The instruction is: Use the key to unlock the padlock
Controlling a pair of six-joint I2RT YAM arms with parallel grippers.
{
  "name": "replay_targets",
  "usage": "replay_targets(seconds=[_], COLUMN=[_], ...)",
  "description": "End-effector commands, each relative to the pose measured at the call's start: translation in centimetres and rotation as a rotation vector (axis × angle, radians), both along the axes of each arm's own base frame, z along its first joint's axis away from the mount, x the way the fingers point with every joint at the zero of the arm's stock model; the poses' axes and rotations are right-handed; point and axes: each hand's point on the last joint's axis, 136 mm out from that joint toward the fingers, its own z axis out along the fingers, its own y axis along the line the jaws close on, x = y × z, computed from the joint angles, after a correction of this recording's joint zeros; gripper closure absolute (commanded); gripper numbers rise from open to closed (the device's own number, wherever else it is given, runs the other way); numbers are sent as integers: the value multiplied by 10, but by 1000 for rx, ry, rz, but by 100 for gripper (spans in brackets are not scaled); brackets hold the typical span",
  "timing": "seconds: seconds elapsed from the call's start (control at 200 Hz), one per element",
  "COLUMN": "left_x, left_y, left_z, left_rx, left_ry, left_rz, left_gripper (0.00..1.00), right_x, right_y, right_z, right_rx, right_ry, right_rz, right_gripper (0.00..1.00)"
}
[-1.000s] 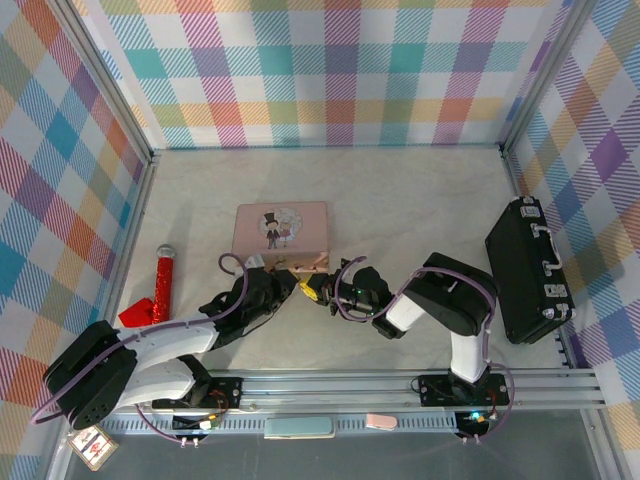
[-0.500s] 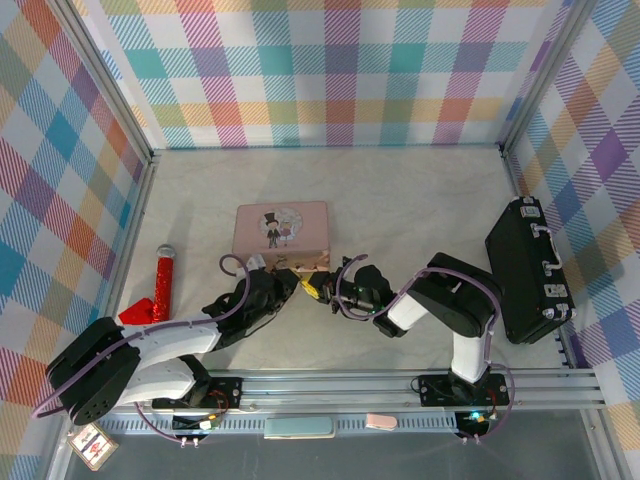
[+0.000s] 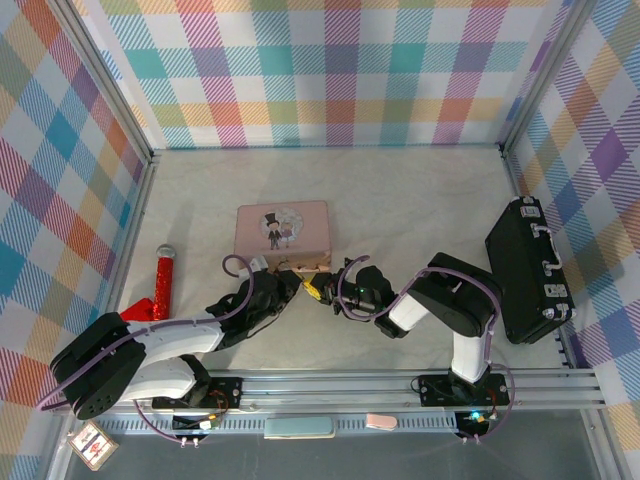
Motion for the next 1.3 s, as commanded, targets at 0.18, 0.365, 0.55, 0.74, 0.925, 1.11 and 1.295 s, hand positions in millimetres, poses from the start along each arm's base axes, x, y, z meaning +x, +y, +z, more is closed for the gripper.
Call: replay_targets(seconds=[0.18,0.365,0.55,0.74,0.925,1.11,1.295], left_x=[-25,-25,-24,-23,-23,-19,-17], left_y=[-51,-51,-53,-52,-43,-26,-16], left_z=[56,55,58,56,52,42,28], left_rx=[-141,-136,-134,-127,-97,3,39], left_ry=[-70,-66,-68,-62,-42,4,48], left_rz=[-232,-227,-236,-231,-206,-170,-148], left_gripper=[100,100,100,100,100,100,100], right_x=[20,17,17,16,12,7,-2], right_y=[-8,-7,-6,-4,-10,-25,-38], right_z=[27,28,27,25,16,7,2], right_rx=[21,10,5,-3,-43,-91,-179], right_ry=[-118,-132,-141,-147,-152,-160,-211], right_rz=[-76,-59,-50,-38,-33,-44,-17], right_gripper=[100,100,100,91,75,71,67])
